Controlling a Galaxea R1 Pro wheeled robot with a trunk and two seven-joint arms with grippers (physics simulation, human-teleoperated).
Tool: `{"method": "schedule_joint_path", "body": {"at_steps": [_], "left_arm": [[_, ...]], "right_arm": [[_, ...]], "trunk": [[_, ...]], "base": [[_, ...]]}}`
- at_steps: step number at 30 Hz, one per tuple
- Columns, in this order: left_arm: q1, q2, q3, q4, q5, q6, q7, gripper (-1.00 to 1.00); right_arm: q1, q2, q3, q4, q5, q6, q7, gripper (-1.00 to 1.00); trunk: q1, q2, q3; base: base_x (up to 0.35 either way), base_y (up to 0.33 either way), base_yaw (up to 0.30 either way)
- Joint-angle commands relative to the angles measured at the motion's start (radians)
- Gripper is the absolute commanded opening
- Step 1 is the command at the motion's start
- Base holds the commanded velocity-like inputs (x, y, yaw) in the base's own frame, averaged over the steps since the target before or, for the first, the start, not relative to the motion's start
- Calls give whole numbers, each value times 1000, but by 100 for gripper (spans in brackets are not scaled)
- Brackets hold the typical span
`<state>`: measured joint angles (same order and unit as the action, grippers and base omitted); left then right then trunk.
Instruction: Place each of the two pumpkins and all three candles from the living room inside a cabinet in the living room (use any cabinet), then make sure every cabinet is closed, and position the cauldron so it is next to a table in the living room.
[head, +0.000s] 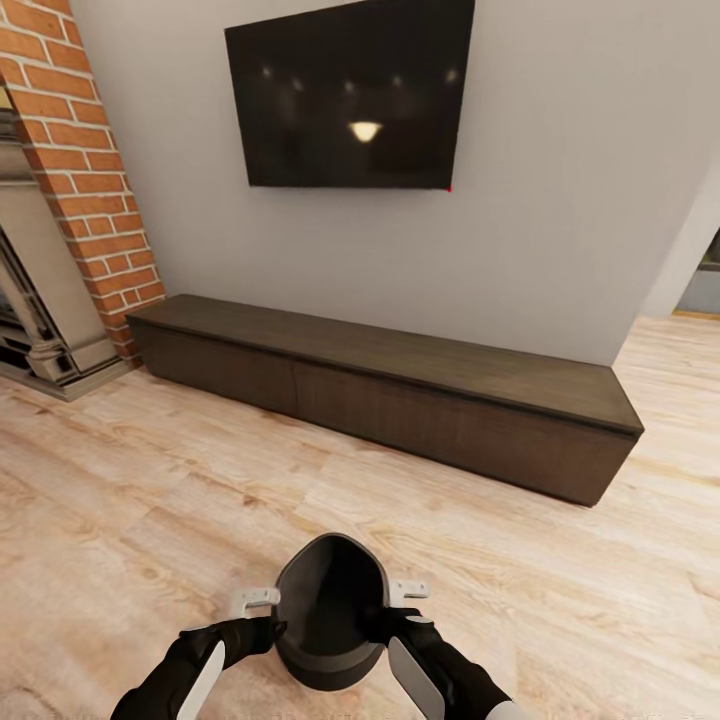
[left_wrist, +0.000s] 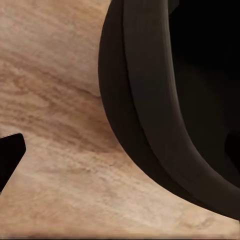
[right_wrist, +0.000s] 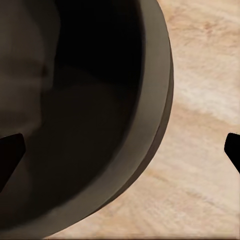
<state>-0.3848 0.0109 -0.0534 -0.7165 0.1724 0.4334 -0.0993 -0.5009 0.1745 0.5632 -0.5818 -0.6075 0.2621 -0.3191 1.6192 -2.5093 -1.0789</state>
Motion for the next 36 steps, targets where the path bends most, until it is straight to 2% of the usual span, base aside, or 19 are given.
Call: {"method": "schedule_joint_path", "body": {"at_steps": [1, 8, 27, 36], "left_arm": [[0, 1, -4, -1, 10, 5, 3, 100], [0, 0, -5, -1, 11, 5, 4, 100], [0, 0, -7, -1, 12, 4, 3, 100], [0, -3, -8, -1, 10, 4, 3, 100]], "right_arm": [[-1, 0, 3, -1, -5, 3, -8, 100], [-1, 0, 3, -1, -6, 3, -8, 100], [-1, 0, 3, -1, -5, 3, -8, 100], [-1, 0, 3, -1, -5, 3, -8, 100]], "trunk": [[0, -1, -5], [3, -2, -32], [3, -2, -32], [3, -2, -32]], "base": [[0, 0, 0], [0, 0, 0], [1, -1, 0], [150, -163, 0]]}}
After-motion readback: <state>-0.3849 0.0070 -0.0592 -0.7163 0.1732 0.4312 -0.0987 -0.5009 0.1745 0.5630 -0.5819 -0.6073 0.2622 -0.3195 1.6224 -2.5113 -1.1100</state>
